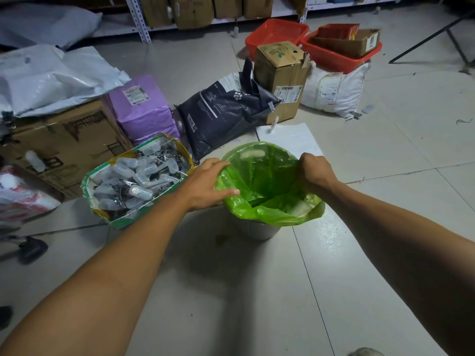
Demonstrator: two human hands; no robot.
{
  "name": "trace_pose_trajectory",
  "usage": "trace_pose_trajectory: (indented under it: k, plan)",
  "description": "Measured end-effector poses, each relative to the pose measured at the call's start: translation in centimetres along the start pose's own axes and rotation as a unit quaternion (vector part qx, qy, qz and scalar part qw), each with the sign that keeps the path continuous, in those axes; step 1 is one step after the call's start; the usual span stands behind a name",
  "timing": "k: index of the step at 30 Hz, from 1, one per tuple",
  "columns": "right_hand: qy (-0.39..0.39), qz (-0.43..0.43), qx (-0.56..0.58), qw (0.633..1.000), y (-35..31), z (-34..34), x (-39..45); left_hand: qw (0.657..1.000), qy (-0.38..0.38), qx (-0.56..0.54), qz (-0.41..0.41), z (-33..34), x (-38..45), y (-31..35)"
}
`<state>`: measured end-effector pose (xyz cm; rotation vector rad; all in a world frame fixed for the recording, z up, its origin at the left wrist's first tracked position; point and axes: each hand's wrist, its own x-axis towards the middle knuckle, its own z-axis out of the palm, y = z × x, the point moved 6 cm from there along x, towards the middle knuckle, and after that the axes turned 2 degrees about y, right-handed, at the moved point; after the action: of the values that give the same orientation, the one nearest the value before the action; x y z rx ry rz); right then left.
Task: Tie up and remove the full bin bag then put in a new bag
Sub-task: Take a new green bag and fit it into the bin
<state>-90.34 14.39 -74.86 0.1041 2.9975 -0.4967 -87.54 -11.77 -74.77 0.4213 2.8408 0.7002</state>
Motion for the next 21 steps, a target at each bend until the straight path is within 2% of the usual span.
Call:
trace_pose_trajectory:
  k: [3,5,7,9,11,15,19,21]
  plan:
    - [0.001,0.011,0.004,1.000,-0.1,-0.1,0.1,0.994,0.099,-0.018,-0.046,-1.5,-0.2,-0.4]
    - [-0.001,0.015,0.001,1.000,-0.1,-0.1,0.1,0.986,0.136,-0.006,-0.098,-2.0,-0.3,-1.0]
    - [-0.003,0.017,-0.001,1.000,-0.1,0.0,-0.1,0.981,0.101,-0.010,-0.163,-1.6,-0.4,-2.1]
    - [-0.008,0.018,-0.001,1.000,-0.2,0.0,-0.1,0.968,0.037,-0.117,-0.219,-0.5,-0.8,-2.8]
    - [-0.013,0.019,-0.001,1.000,-0.3,0.0,-0.1,0.944,0.007,-0.230,-0.236,0.2,-0.9,-2.8]
    - [-0.022,0.026,-0.009,0.999,-0.4,0.0,0.0,0.934,0.050,-0.258,-0.244,-0.1,-0.5,-2.8]
    - [-0.030,0.035,-0.019,0.999,-0.6,-0.2,-0.2,0.922,0.143,-0.252,-0.258,-0.9,-0.3,-3.5]
    - [-0.014,0.032,-0.037,0.999,-0.9,-0.5,-0.5,0.903,0.155,-0.302,-0.264,-1.0,0.0,-3.5]
